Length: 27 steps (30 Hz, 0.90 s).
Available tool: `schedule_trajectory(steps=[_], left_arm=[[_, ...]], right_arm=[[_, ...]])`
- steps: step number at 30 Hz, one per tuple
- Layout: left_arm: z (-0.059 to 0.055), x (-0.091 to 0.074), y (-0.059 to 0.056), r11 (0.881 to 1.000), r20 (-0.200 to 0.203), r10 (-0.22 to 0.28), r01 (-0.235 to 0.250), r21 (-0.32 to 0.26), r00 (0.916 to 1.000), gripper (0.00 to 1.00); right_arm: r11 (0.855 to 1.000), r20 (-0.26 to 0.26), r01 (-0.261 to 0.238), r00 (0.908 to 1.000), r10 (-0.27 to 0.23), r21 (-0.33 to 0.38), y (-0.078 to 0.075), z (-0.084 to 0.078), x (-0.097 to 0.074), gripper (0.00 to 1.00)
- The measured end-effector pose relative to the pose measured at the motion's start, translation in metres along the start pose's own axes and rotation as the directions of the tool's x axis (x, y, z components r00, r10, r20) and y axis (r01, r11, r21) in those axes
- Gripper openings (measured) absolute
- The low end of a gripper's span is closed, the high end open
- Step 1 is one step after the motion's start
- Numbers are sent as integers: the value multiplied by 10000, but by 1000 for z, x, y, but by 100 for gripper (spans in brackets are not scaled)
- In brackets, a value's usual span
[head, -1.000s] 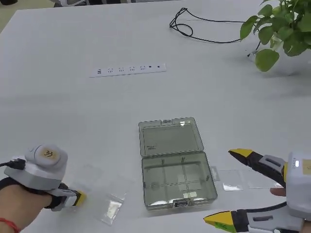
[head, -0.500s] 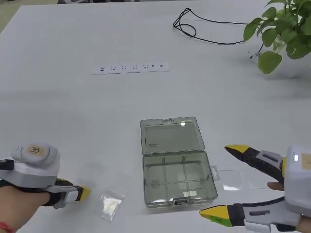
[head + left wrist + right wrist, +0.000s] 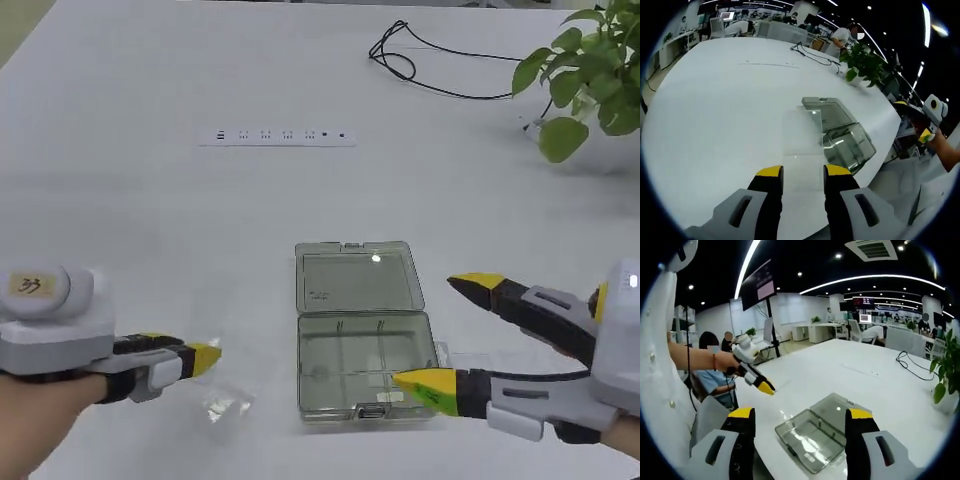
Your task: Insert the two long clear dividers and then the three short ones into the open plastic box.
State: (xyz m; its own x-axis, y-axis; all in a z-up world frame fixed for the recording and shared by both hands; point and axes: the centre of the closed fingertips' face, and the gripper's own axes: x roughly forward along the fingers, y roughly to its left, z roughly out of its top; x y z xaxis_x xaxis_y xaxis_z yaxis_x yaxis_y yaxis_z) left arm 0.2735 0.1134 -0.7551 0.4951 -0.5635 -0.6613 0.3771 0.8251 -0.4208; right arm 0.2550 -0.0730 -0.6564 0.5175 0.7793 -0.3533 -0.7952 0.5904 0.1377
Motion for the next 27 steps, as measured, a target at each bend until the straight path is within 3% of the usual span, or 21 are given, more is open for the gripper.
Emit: schedule_trajectory(steps=[6,14,21,27], left_arm=[[19,-5,-33,9967,862,-809,811,6,9930,30],[37,-9,-83,9812,1565,-1930,1897,357,9686,30],[50,-13,-107,9693,2022,-2453,2368,656,9481,30],[54,-15,-122,9588,2178,-2829,2688,925,9341,30]], right_arm=[[9984,571,65,9983,-97,563,8,26,5,61],[9964,611,444,9969,-488,721,17,50,13,45],[9933,261,613,9976,-641,976,27,56,26,33],[9810,150,834,9961,-874,1754,27,51,36,26]])
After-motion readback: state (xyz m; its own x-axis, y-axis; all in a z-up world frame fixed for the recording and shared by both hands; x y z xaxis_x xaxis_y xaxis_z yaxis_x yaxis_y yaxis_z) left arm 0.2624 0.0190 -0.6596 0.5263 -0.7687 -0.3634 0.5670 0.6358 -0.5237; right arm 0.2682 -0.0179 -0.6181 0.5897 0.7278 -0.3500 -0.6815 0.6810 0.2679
